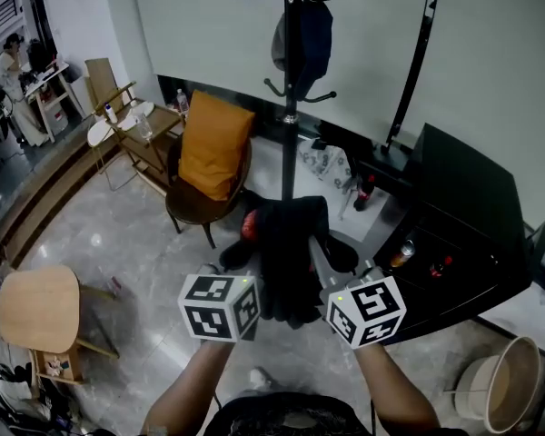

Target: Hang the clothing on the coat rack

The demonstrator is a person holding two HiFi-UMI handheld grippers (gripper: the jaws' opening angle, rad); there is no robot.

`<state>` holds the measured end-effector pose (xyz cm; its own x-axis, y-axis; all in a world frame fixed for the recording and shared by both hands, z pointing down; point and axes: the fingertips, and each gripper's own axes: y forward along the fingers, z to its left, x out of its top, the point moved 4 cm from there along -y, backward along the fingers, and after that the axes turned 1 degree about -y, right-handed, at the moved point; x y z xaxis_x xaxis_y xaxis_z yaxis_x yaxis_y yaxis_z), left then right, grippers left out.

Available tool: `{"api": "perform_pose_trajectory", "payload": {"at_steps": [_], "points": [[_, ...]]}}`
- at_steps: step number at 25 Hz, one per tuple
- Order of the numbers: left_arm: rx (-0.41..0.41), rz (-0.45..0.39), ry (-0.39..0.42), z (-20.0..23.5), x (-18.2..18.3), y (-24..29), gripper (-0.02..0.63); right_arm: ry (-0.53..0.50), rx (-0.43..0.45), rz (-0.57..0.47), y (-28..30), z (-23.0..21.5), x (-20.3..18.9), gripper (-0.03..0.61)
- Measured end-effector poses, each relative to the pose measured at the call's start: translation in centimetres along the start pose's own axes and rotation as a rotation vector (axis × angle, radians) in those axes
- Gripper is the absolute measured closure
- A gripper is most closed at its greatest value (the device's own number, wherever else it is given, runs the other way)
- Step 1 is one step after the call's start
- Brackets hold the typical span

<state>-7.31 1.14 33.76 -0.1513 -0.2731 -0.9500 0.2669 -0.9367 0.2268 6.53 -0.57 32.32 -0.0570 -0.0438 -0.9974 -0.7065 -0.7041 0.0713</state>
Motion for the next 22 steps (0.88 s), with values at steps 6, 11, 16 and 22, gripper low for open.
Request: {"api": "perform_pose_trajectory", "payload": {"at_steps": [6,11,16,22], "points": [[-0.064,0.02,0.027,3.7,1.4,2.0,0.581,0.004,-0.065,-0.002,3.6,0.8,0.2,0.548],[-0.116,0.031,0.047,5.5,2.2,3.7,0.581,0.004,-0.11,-0.001,5.4,1.2,0.2,0.548],[-0.148,0.035,0.058,6.3,2.9,5.3,0.581,0.003,-0.136,0.003,6.5,0.9,0.2,0.548],[-0.148,0.044,0.09,6.6,3.3,7.5,0.581,0.002,-0.142,-0.006,7.7,-0.8,-0.1,0.549]]}}
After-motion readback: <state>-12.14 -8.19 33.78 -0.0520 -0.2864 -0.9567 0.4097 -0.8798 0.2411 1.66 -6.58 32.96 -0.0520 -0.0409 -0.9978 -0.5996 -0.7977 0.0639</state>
